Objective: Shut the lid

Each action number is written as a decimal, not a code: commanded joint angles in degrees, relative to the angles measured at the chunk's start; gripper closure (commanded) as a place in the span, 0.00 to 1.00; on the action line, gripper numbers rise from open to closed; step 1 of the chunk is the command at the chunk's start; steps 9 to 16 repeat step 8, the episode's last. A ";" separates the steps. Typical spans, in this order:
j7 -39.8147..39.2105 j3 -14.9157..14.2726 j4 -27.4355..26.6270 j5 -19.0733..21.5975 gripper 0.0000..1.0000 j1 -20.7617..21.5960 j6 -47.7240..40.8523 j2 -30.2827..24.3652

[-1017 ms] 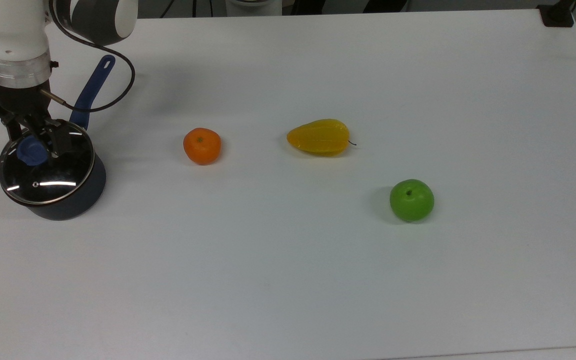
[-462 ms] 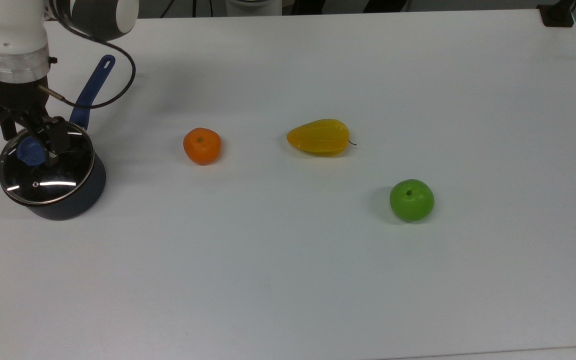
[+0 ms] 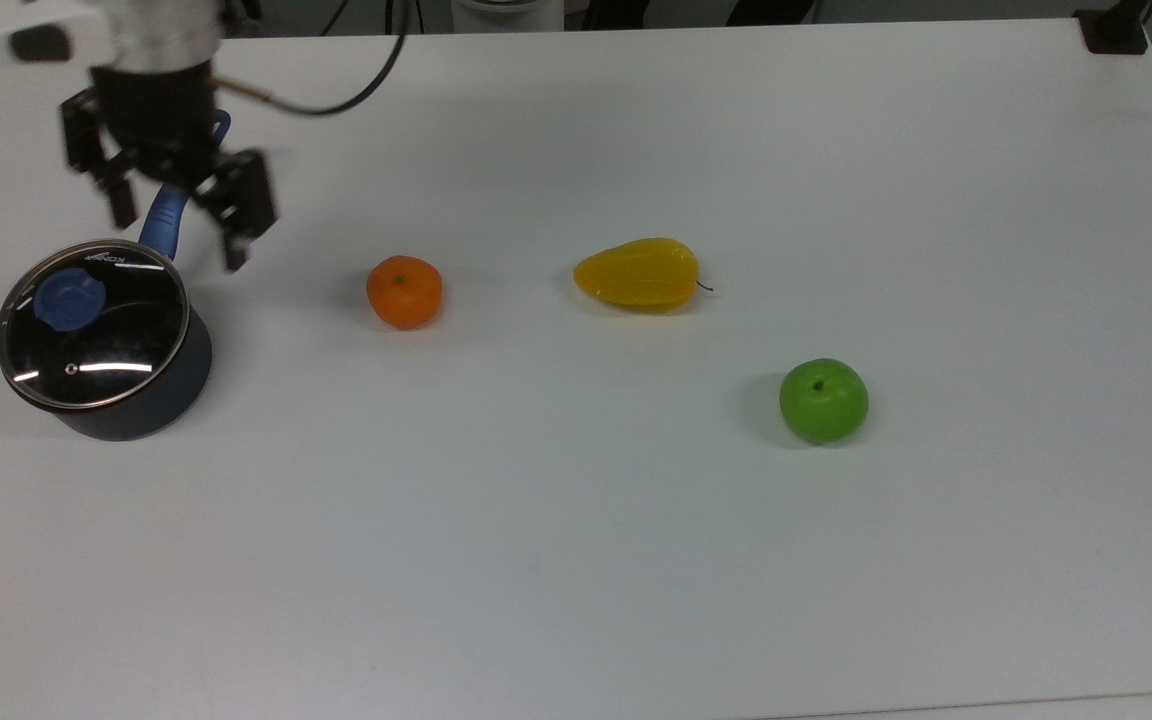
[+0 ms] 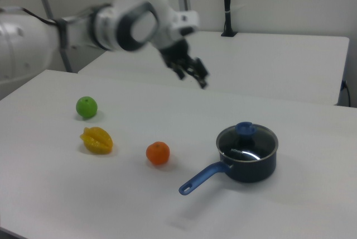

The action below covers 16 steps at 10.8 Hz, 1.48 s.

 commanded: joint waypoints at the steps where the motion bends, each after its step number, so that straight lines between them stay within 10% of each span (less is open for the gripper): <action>1: -1.32 -0.56 -2.60 0.29 0.00 7.15 -17.18 -9.16; 6: -1.50 -1.09 -11.55 0.91 0.00 14.03 -28.22 -19.45; 16: -1.58 -1.09 -11.84 1.00 0.00 13.50 -29.27 -19.29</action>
